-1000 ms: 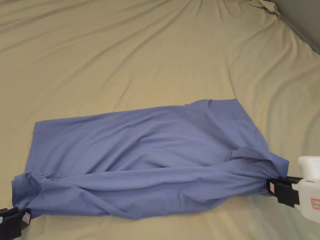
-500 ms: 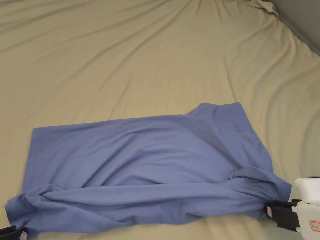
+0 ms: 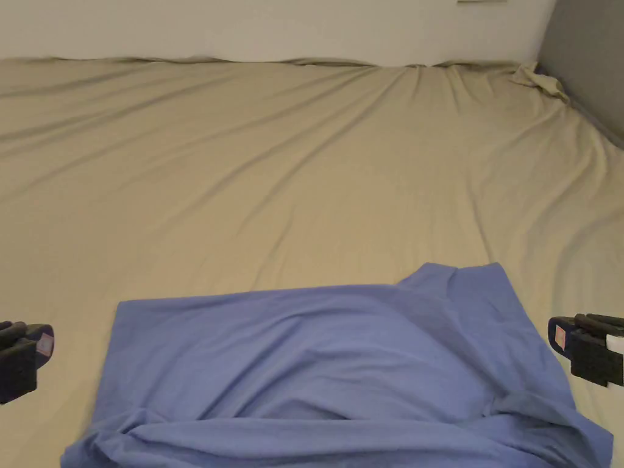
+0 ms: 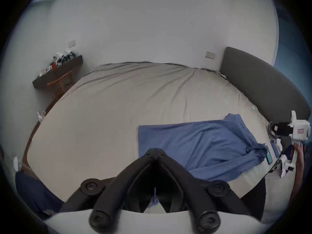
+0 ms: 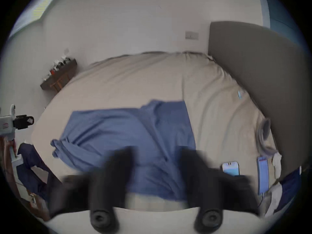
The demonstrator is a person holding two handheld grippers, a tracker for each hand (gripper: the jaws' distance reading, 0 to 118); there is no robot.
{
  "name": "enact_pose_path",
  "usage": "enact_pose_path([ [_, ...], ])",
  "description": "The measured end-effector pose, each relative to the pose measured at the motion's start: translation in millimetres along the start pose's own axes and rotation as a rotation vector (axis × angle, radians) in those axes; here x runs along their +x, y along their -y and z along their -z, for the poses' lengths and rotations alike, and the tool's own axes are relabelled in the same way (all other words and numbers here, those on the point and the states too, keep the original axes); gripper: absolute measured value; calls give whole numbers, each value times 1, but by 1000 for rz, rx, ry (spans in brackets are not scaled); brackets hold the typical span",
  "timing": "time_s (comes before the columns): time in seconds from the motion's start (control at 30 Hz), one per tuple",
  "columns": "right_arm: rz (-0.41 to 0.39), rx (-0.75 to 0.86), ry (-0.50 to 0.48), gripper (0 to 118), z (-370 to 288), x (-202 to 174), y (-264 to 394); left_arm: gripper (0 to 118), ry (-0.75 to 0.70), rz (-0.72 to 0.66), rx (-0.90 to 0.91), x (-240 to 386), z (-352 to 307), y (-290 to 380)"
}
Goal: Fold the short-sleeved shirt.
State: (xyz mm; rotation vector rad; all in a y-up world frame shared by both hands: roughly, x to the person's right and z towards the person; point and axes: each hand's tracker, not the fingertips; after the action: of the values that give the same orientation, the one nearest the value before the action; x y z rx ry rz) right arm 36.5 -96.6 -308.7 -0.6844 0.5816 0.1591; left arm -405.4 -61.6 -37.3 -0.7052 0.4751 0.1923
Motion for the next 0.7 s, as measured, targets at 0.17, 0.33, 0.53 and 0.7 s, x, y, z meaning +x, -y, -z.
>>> enact_pose_path([
  [0.17, 9, -8, -64, 2, 20, -10, -21, 0, 28, 2, -44, -1, 58, -32],
  [0.33, -14, 0, -72, 2, 36, -18, -35, 0, -21, 15, -178, -9, 161, -55],
  [0.53, -26, -33, -60, 2, 60, -15, -41, 83, -32, -102, -379, -30, 280, -46],
  [0.7, -23, -70, -52, 2, 80, -12, -39, 83, -76, -73, -464, -37, 324, -20],
])
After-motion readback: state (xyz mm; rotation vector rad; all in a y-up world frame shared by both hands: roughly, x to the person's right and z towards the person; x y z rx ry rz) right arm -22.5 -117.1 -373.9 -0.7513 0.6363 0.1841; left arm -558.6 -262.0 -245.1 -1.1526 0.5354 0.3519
